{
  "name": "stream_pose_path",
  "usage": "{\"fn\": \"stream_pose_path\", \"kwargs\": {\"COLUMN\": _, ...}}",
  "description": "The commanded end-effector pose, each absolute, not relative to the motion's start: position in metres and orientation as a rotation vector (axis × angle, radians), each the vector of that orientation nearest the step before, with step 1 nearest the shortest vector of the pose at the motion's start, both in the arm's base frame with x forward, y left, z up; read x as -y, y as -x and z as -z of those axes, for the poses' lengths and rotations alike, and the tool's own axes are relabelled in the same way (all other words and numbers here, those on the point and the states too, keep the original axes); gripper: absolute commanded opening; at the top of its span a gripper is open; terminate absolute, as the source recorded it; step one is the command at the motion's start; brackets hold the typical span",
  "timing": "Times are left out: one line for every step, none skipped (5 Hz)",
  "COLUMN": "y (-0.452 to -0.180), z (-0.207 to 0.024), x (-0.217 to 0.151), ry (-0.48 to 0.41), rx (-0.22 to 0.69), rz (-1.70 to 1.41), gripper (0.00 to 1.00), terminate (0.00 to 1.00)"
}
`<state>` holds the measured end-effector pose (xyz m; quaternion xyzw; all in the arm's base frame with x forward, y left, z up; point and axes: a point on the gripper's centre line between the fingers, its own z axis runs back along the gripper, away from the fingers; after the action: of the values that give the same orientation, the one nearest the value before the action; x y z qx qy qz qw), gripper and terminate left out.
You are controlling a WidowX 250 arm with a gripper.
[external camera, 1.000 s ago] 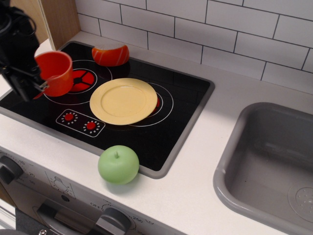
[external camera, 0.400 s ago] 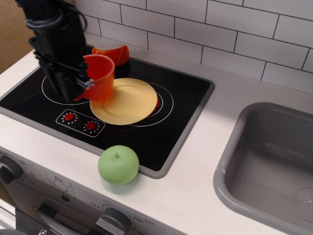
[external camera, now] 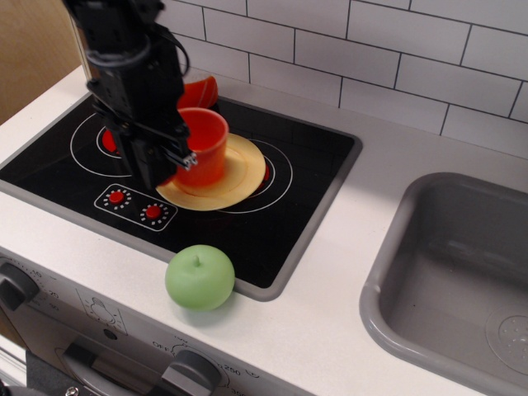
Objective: Put cup on plate
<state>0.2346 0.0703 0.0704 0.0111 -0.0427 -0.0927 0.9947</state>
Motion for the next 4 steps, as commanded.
{"fn": "stream_pose_path", "kwargs": {"y": -0.247, "z": -0.082, "x": -0.065, "ry": -0.057, "rx": 0.167, "rz": 0.192, "gripper": 0.00, "terminate": 0.00}}
{"fn": "stream_pose_path", "kwargs": {"y": -0.249, "z": -0.088, "x": -0.069, "ry": -0.070, "rx": 0.191, "rz": 0.168, "gripper": 1.00, "terminate": 0.00}}
{"fn": "stream_pose_path", "kwargs": {"y": -0.251, "z": -0.091, "x": -0.070, "ry": -0.065, "rx": 0.189, "rz": 0.163, "gripper": 1.00, "terminate": 0.00}}
{"fn": "stream_pose_path", "kwargs": {"y": -0.249, "z": -0.099, "x": -0.073, "ry": -0.061, "rx": 0.191, "rz": 0.167, "gripper": 1.00, "terminate": 0.00}}
